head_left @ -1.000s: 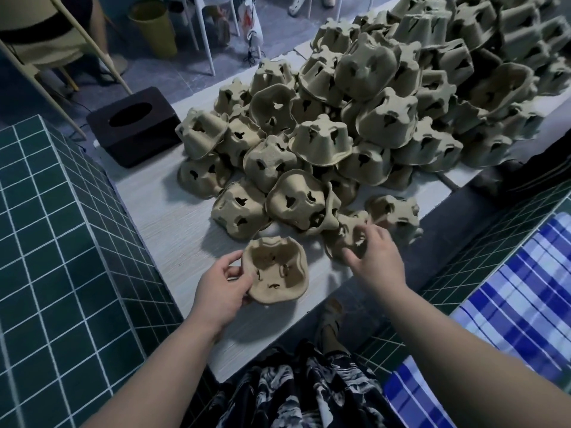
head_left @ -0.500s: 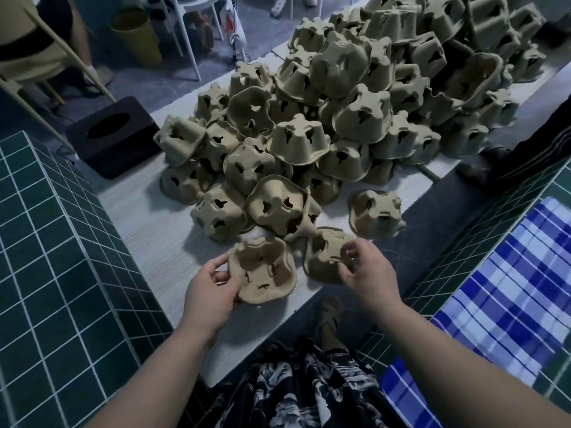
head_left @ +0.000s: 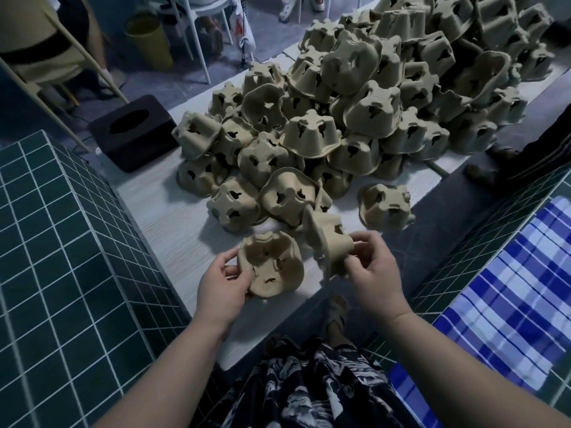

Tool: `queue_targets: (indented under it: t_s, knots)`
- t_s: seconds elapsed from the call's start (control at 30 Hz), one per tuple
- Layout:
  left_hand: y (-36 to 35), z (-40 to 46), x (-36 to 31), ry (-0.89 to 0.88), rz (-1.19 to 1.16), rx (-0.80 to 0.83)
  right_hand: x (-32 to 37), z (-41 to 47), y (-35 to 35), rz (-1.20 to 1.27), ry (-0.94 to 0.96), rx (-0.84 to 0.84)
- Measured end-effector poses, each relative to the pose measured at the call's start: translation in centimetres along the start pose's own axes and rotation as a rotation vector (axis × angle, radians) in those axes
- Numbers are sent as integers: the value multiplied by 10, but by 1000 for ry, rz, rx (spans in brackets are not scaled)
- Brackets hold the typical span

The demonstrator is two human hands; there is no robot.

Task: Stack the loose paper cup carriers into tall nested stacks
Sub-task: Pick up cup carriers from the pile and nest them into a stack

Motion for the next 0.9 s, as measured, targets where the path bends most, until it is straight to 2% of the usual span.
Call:
queue_targets:
  t_s: [0.1,0.2,0.27,0.37,0.5,0.6,0.73,0.9]
  knots:
    - [4,-5,-2,-25,-2,-5,3,2,-28,284,-270,160]
    - [9,-7,-2,-37,6,-13,-1,5,-42,179,-445,240]
    - [12,-8,0,-36,8,-29,-2,7,-43,184,-469,194]
    - [14,-8,4,-32,1,-54,1,10,-42,174,-407,123]
    - [14,-9,5,-26,3,-44,12,14,-45,-203,-138,103]
    - [15,-9,3,-32,29,-29,18,18,-47,-310,-83,62]
    - [17,-10,5,-25,28,-13,23,21,-48,-358,-19,13]
    - [21,-10,10,-17,10,-26,16,22,-50,-215,-109,11]
Point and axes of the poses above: each hand's wrist, its own z-axis towards the middle knuckle, its own y-axis out of the back of the hand, x = y × z, the point moved 2 cm from there along z, towards the middle knuckle, and after that the axes turned 1 degree about x, right-handed, at the moved point
